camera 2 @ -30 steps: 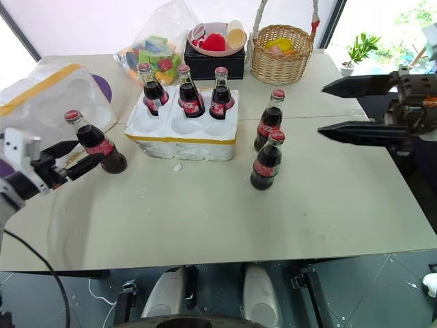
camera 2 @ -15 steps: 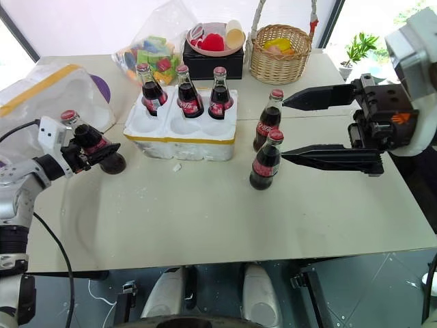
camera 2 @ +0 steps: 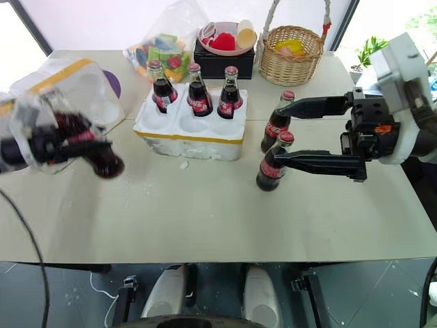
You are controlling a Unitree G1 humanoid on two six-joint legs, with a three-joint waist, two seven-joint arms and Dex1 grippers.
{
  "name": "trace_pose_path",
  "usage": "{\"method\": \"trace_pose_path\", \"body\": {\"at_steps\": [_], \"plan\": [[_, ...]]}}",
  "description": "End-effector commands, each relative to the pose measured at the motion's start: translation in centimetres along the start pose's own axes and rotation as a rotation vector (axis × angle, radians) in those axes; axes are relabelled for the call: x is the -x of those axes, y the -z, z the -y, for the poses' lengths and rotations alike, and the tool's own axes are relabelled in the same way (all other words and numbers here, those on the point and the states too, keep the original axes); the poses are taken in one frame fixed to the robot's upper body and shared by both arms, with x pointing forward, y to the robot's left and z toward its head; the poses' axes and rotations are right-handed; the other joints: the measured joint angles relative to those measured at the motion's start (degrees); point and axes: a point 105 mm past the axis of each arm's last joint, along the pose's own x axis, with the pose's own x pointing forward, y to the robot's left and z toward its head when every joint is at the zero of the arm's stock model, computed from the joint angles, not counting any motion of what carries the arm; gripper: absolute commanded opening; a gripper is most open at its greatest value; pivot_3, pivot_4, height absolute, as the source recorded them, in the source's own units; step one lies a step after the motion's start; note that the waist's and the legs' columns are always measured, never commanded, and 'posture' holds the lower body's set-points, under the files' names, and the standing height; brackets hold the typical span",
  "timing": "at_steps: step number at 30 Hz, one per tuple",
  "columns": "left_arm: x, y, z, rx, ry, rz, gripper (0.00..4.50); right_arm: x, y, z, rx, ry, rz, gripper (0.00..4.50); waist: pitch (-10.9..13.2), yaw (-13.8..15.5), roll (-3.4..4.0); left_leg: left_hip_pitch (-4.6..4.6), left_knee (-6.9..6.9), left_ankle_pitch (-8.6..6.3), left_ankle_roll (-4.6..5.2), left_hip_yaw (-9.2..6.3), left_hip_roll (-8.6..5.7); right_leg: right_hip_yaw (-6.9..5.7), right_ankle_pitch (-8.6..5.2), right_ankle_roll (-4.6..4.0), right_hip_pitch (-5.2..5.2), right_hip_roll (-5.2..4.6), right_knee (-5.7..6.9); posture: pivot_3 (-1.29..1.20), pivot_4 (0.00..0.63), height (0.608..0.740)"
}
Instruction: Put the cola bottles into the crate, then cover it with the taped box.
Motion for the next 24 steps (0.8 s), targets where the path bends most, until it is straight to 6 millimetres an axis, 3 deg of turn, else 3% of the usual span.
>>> {"method": "trace_pose_path", "body": {"at_steps": [1,7,12,18,24], "plan": [[-2.2,-2.7,-1.0,-0.081,0.009,0.084,2.81,0.5,-0.7,-0.1,0.053,0.045,0.019,4.50,-0.02,0.31,0.00,0.01,0.00,0.00,0.00,0.02,-0.01,0.02,0.03,0.04,0.04,0.00,-0.03,0.00,0.150,0.740],[-6.8,-3.4,-2.2,-0.134,0.058,0.106,2.81,0.5,0.0,0.2,0.042,0.097,0.017,4.50,0.01,0.22,-0.05,-0.01,-0.07,0.00,0.04,0.00,-0.05,0.02,0.15,0.32,0.03,0.05,-0.06,0.00,0.150,0.740],[-9.2,-3.0,-3.2,-0.167,0.052,0.089,2.81,0.7,0.4,0.3,0.032,0.140,0.020,4.50,0.02,0.09,-0.07,0.00,-0.10,0.00,0.05,0.00,-0.03,0.03,0.16,0.34,-0.01,0.07,-0.02,0.00,0.150,0.740],[-10.8,-3.6,-3.4,-0.186,0.057,0.095,2.81,0.6,0.8,0.3,0.023,0.179,0.032,4.50,0.03,0.27,-0.09,-0.03,-0.04,0.00,0.05,-0.01,-0.04,0.03,0.16,0.34,0.00,0.05,0.00,0.00,0.150,0.740],[-11.2,-3.4,-3.5,-0.182,0.055,0.099,2.81,0.5,1.1,0.6,0.010,0.206,0.038,4.50,0.04,0.17,-0.09,-0.03,-0.05,0.00,0.05,-0.03,-0.04,0.02,0.17,0.35,-0.02,0.07,0.02,0.00,0.150,0.740]]}}
